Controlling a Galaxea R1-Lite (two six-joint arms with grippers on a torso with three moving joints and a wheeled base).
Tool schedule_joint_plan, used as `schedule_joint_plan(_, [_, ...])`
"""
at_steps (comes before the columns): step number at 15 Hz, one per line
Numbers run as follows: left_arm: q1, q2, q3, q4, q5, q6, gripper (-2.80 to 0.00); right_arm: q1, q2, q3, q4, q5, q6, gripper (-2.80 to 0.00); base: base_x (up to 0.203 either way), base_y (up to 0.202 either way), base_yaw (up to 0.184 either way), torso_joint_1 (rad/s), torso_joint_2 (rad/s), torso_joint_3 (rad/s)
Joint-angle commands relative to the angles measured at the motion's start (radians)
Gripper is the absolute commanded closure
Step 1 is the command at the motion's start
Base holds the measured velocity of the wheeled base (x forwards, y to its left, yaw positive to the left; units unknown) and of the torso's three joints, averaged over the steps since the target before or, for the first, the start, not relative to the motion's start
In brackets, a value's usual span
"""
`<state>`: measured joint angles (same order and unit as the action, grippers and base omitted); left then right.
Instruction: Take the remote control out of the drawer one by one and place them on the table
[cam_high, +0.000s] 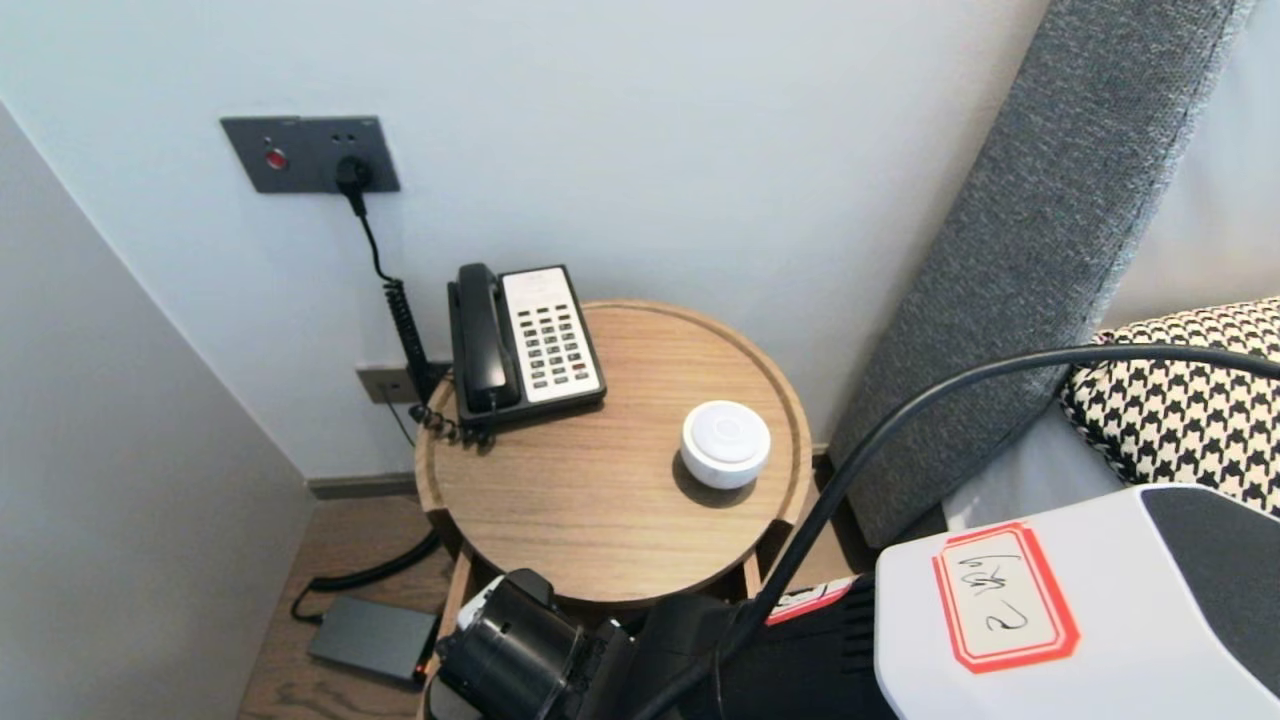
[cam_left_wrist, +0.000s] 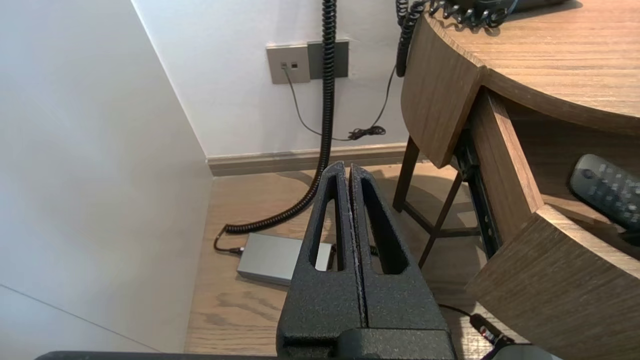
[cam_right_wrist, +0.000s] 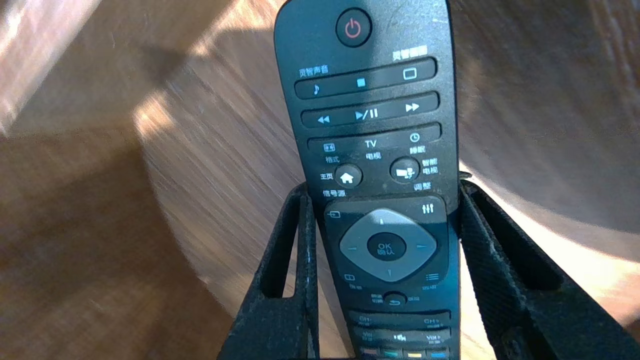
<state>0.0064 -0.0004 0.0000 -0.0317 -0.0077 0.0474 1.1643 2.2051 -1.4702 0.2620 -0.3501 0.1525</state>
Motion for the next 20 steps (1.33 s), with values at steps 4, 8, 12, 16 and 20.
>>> schedule_joint_plan(4, [0.000, -0.001, 0.012, -0.001, 0.000, 0.000, 0.00, 0.029, -0.027, -0.015, 0.033, -0.049, -0.019, 0.00, 0.000, 0.000, 0.000, 0.000, 0.00, 0.000])
schedule_joint_plan(8, [0.000, -0.001, 0.012, -0.001, 0.000, 0.000, 0.00, 0.066, -0.056, -0.022, 0.034, -0.075, -0.036, 0.00, 0.000, 0.000, 0.000, 0.000, 0.00, 0.000])
schedule_joint_plan(12, [0.000, -0.001, 0.012, -0.001, 0.000, 0.000, 0.00, 0.071, -0.058, -0.050, 0.032, -0.075, -0.036, 0.00, 0.000, 0.000, 0.000, 0.000, 0.00, 0.000])
schedule_joint_plan(16, [0.001, -0.001, 0.012, -0.001, 0.000, 0.000, 0.00, 0.062, -0.071, -0.143, 0.048, -0.101, -0.050, 0.00, 0.000, 0.000, 0.000, 0.000, 0.00, 0.000])
schedule_joint_plan(20, [0.000, -0.001, 0.012, -0.001, 0.000, 0.000, 0.00, 0.039, -0.083, -0.336, 0.176, -0.108, -0.054, 0.00, 0.000, 0.000, 0.000, 0.000, 0.00, 0.000])
